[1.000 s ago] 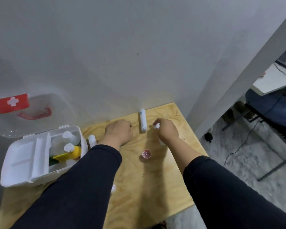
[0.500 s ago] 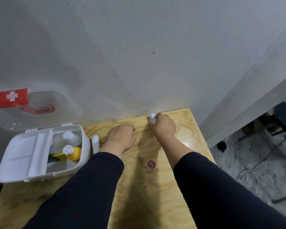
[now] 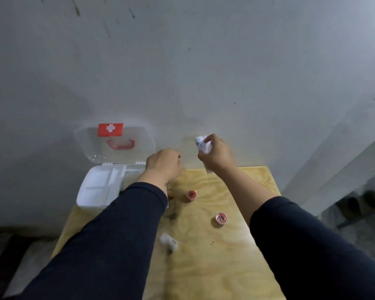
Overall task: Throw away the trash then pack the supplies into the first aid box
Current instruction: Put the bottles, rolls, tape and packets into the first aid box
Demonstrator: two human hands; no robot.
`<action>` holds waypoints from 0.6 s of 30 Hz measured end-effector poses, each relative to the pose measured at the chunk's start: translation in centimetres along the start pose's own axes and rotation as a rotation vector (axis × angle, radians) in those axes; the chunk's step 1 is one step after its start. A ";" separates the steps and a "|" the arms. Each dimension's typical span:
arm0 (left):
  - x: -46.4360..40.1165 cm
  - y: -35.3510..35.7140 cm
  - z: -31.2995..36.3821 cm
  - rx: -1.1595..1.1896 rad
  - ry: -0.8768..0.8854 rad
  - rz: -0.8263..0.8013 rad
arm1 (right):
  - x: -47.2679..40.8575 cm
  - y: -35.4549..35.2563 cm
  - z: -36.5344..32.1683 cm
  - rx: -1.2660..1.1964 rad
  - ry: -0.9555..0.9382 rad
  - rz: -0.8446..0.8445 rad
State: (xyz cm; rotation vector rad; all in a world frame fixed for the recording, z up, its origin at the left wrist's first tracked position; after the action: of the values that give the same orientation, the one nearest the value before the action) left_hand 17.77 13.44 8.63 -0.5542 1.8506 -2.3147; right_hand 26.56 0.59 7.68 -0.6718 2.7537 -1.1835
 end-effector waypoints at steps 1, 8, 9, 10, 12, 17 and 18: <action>0.7 -0.7 -1.2 0.004 -0.014 0.020 | 0.3 0.6 -1.4 -0.022 -0.031 0.000; 4.7 -2.2 -11.2 0.077 -0.080 0.022 | 4.2 5.9 -11.0 -0.113 -0.159 0.020; 5.2 -1.8 -12.6 0.062 -0.074 0.005 | 4.9 6.9 -12.0 -0.141 -0.167 0.018; 5.5 -1.3 -13.9 0.047 -0.064 -0.017 | 5.4 8.1 -12.9 -0.174 -0.169 0.015; 5.8 -0.1 -16.5 0.039 -0.054 -0.067 | 6.0 10.6 -14.1 -0.227 -0.165 0.015; 5.9 4.1 -20.5 0.021 -0.008 -0.221 | 7.2 15.7 -14.3 -0.209 -0.182 0.014; 6.0 4.8 -20.9 0.016 -0.002 -0.248 | 7.4 16.5 -13.9 -0.171 -0.179 0.010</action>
State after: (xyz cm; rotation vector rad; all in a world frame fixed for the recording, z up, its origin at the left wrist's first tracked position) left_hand 4.14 29.45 1.41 -0.8264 1.8537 -2.4749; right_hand 10.65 16.89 6.60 -0.7397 2.7221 -0.8470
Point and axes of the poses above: each hand's wrist, its own x-axis away from the middle knuckle, its own y-axis out of the palm, z = x × y, the point moved 4 cm from there along -x, towards the middle knuckle, and after that the axes turned 8 degrees about -z, right-handed, at the moved point
